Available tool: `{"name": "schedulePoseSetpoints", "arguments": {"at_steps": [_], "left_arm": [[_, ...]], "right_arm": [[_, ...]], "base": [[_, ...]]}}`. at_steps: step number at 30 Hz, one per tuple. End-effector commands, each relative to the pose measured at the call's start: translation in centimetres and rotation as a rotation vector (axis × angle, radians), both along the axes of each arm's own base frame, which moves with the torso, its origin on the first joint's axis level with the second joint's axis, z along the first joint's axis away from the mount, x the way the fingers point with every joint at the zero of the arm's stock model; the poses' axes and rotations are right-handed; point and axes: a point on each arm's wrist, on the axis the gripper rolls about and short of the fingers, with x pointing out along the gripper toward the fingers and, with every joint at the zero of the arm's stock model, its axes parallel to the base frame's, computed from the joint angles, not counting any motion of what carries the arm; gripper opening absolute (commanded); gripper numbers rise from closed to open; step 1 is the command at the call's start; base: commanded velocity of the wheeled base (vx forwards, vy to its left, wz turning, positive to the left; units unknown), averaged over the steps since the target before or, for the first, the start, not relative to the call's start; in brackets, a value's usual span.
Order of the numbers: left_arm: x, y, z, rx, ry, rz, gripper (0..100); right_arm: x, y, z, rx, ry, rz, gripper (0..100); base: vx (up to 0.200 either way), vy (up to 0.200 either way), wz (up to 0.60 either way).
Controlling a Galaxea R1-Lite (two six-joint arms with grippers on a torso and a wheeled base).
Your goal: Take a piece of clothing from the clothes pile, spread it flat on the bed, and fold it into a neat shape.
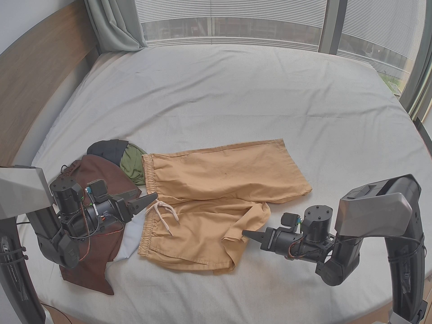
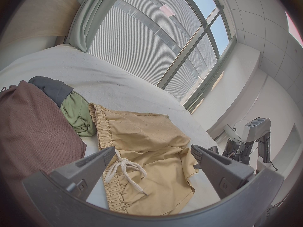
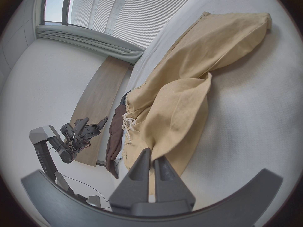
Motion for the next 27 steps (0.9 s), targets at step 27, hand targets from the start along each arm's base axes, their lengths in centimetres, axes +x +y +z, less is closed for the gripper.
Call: {"name": "schedulePoseSetpoints", "arguments": {"at_steps": [27], "left_arm": [[0.0,-0.2,-0.1,0.001,0.002,-0.008,100]], "right_arm": [[1.5,-11.4,1.9,-0.142,-0.108,-0.235,0]], "base": [[0.0,0.0,0.0]]}}
